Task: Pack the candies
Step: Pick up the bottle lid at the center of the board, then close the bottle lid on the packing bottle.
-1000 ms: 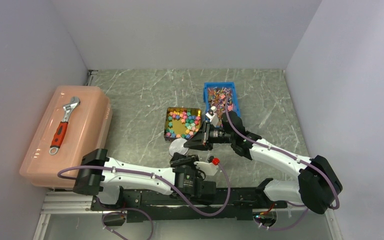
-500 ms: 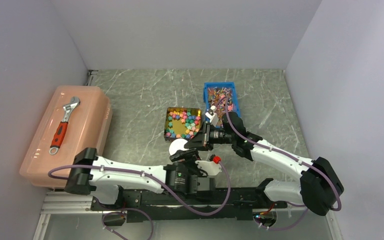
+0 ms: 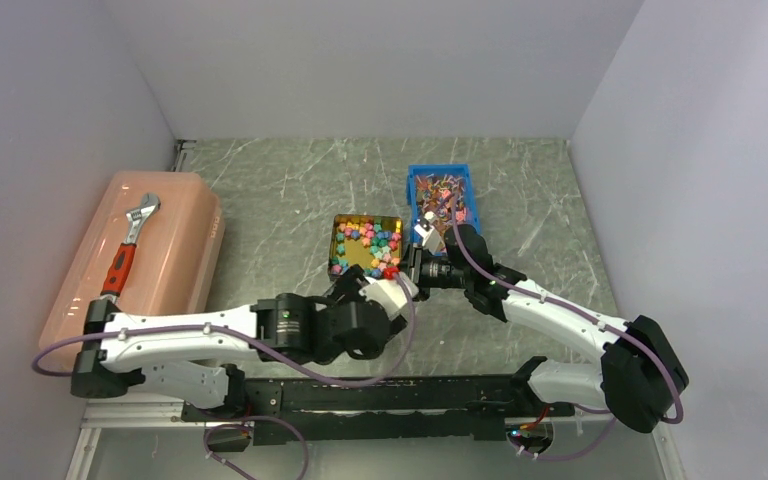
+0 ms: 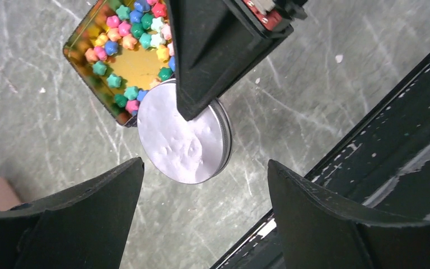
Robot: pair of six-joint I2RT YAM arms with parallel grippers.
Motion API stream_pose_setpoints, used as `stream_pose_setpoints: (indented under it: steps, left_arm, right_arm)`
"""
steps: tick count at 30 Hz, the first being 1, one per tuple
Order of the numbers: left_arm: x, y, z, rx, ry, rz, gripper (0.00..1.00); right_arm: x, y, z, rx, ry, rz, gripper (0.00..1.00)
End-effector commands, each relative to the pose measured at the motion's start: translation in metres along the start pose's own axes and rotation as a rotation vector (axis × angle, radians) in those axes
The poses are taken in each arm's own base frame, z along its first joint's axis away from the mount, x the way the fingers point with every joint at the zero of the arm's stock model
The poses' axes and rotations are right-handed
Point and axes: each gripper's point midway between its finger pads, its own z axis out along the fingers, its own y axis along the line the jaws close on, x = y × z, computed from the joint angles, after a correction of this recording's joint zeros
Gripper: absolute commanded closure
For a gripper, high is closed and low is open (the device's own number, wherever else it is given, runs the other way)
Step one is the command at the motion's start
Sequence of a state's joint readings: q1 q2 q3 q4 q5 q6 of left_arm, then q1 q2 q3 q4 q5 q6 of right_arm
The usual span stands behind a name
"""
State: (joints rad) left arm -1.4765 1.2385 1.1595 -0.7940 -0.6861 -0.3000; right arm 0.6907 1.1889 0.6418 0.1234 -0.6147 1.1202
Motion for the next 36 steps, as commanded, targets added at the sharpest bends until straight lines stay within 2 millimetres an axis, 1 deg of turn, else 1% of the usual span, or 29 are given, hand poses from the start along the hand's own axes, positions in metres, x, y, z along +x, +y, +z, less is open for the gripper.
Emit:
stream_pose_setpoints:
  steps: [1,4,6,11,18,23,25,28,32,36]
  left_arm:
    - [-0.015,-0.002,-0.003,0.120,-0.061,-0.149,0.12]
    - [-0.015,0.009,-0.003,0.143,-0.071,-0.230,0.09]
    - [-0.013,0.021,-0.001,0.134,-0.073,-0.289,0.04]
    - [0.001,0.046,0.004,0.127,-0.047,-0.453,0.03]
    - [0.026,0.071,0.011,0.155,-0.028,-0.665,0.03]
    - [0.051,0.085,0.024,0.167,0.027,-0.795,0.04]
    - [0.058,0.086,0.028,0.186,0.048,-0.834,0.05]
    - [0.068,0.089,0.034,0.208,0.073,-0.894,0.06]
    - [0.079,0.094,0.040,0.224,0.096,-0.964,0.09]
    - [0.088,0.094,0.045,0.250,0.107,-1.025,0.15]
  right_arm:
    - [-0.007,0.002,-0.004,-0.005,-0.044,-0.057,1.00]
    - [-0.008,0.000,-0.003,-0.010,-0.048,-0.063,1.00]
    - [-0.009,0.000,-0.002,-0.020,-0.055,-0.067,1.00]
    - [-0.011,-0.004,0.004,-0.043,-0.070,-0.059,1.00]
    - [-0.019,-0.006,0.013,-0.098,-0.107,-0.048,1.00]
    - [-0.024,-0.008,0.022,-0.136,-0.125,-0.042,1.00]
    - [-0.027,-0.012,0.025,-0.132,-0.136,-0.043,1.00]
    - [-0.030,-0.016,0.031,-0.138,-0.148,-0.037,1.00]
    - [-0.034,-0.018,0.039,-0.167,-0.153,-0.022,1.00]
    - [-0.033,-0.025,0.050,-0.169,-0.140,-0.011,1.00]
